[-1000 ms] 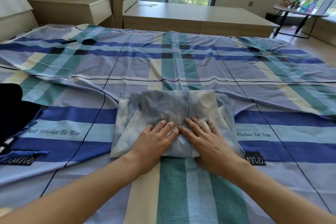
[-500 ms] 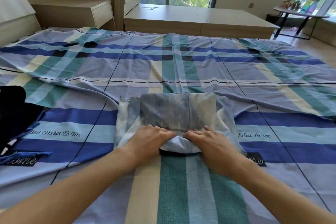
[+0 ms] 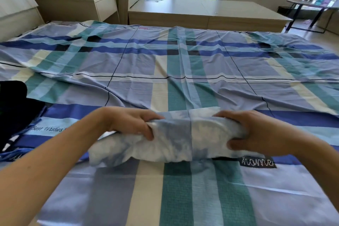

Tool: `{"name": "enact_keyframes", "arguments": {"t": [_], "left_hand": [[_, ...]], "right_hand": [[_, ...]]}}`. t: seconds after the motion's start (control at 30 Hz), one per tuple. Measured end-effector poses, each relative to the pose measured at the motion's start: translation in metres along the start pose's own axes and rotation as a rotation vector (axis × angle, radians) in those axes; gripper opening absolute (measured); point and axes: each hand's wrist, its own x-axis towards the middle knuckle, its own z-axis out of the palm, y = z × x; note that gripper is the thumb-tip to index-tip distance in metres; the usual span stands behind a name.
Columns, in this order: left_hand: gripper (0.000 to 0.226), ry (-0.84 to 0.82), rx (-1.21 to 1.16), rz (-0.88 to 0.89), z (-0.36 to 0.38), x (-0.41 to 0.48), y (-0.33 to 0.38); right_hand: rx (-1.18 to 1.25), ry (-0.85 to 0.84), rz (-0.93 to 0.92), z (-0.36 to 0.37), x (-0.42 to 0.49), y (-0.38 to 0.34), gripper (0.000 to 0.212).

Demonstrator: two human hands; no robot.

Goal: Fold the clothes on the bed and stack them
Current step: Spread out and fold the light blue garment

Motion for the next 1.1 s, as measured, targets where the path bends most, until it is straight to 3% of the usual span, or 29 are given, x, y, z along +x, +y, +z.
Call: {"name": "enact_keyframes", "arguments": {"t": [0.13,0.27,0.33,0.37,0.4,0.47,0.57,0.6,0.67,0.73,0.8,0.9,1.03,1.1], "left_hand": [[0.036,0.109,-0.130,-0.004,-0.019,0.010,-0.001],[0.021,0.484,0.363,-0.040,-0.042,0.030,-0.012],[0.024,0.764,0.651,-0.091,-0.035,0.036,-0.005],[0.026,0.843,0.692,-0.026,-0.025,0.038,-0.001],[0.028,0.833,0.674,0.078,-0.012,0.039,0.002],[0.051,0.636,0.643,0.223,0.017,0.044,0.000],[0.088,0.442,0.715,0.183,0.043,0.062,-0.017],[0.094,0.446,0.682,0.169,0.045,0.070,-0.024],[0.100,0.489,0.575,0.173,0.042,0.081,-0.036],[0.095,0.523,0.539,0.174,0.041,0.094,-0.044],[0.088,0.559,0.526,0.170,0.043,0.101,-0.051],[0.090,0.591,0.534,0.140,0.049,0.105,-0.057],[0.102,0.610,0.467,0.060,0.041,0.099,-0.068],[0.114,0.603,0.473,0.003,0.036,0.093,-0.074]], "right_hand": [[0.413,0.206,-0.063,0.008,0.034,0.037,0.034],[0.480,0.470,0.058,0.024,0.070,0.063,0.022],[0.381,0.555,0.176,0.030,0.081,0.067,0.022],[0.273,0.570,0.251,0.033,0.085,0.066,0.027],[0.139,0.571,0.316,0.035,0.087,0.063,0.035],[-0.132,0.610,0.371,0.038,0.089,0.051,0.049],[-0.244,0.784,0.136,0.046,0.086,0.021,0.048],[-0.212,0.768,0.005,0.050,0.083,0.010,0.046],[-0.154,0.551,-0.172,0.064,0.083,-0.005,0.050],[-0.104,0.268,-0.108,0.084,0.088,0.002,0.068],[-0.039,0.124,0.045,0.096,0.095,0.021,0.077],[0.063,0.090,0.218,0.099,0.096,0.049,0.069],[0.035,0.065,0.321,0.102,0.092,0.060,0.107],[0.032,0.086,0.377,0.103,0.090,0.057,0.098]]}}
